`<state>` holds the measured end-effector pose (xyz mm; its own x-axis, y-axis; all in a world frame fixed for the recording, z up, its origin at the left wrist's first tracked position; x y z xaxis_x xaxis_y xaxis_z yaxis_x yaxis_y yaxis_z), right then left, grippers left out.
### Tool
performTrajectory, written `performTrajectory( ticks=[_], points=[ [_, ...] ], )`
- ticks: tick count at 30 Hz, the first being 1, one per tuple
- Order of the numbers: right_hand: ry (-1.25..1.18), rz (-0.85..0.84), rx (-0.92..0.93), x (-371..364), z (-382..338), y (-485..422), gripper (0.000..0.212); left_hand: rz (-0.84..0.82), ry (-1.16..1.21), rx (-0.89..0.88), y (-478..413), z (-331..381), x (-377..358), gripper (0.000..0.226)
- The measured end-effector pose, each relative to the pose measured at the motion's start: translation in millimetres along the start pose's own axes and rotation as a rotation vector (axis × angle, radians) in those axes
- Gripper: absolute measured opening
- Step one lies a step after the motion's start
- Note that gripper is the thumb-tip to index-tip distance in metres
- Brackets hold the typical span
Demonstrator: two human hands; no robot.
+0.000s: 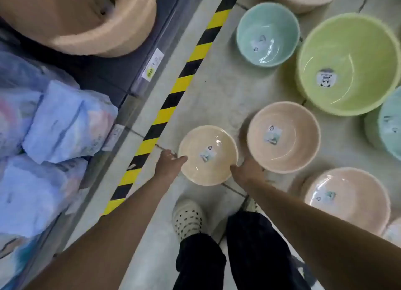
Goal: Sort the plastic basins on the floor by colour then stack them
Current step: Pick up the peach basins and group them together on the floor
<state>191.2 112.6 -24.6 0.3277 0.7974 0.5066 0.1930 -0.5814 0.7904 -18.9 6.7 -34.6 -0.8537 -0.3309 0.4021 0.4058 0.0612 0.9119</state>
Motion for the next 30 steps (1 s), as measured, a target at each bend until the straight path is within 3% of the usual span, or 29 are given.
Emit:
performTrajectory(
  ticks=[3, 7, 12, 15, 18, 23, 30],
  points=[
    [-0.001, 0.049, -0.012, -24.9, 14.7, -32.6, 0.052, 0.017, -0.050, -0.081, -34.1, 0.1, -20.5, 0.037],
    [-0.124, 0.051, -0.045, -44.0, 28.5, -51.6, 0.038, 0.032, -0.135, -0.076, -73.9, -11.2, -31.0, 0.047],
    [-0.358, 0.051, 0.015, -15.7, 14.1, -33.1, 0.041, 0.143, -0.170, -0.114, -46.6, 1.6, -19.9, 0.016],
    [-0.389, 0.034, 0.067, 28.5, -7.5, -9.3, 0.045, 0.154, -0.099, -0.139, 5.6, 23.9, -5.8, 0.019],
    [-0.342, 0.036, 0.097, 87.0, -30.6, 9.4, 0.025, 0.144, -0.048, -0.188, 64.3, 71.0, 3.7, 0.027],
    [-0.256, 0.097, 0.182, 200.8, -68.4, 11.6, 0.023, 0.140, -0.080, -0.308, 137.1, 186.7, -2.4, 0.021],
    [-0.194, 0.230, 0.135, 281.4, -77.5, -89.6, 0.025, 0.106, -0.113, -0.499, 104.4, 335.7, -64.9, 0.016]
  ],
)
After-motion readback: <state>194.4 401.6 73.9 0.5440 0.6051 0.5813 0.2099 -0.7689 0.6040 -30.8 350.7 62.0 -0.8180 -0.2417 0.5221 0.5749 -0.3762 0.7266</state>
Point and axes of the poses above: each hand's wrist, its own y-axis away from the middle knuckle, its own x-axis out of the back of the hand, z = x × y, the point moved 4 cm from there along -y, towards the middle knuckle, and after that the axes turned 14 degrees about x, right-handed, at the moved point
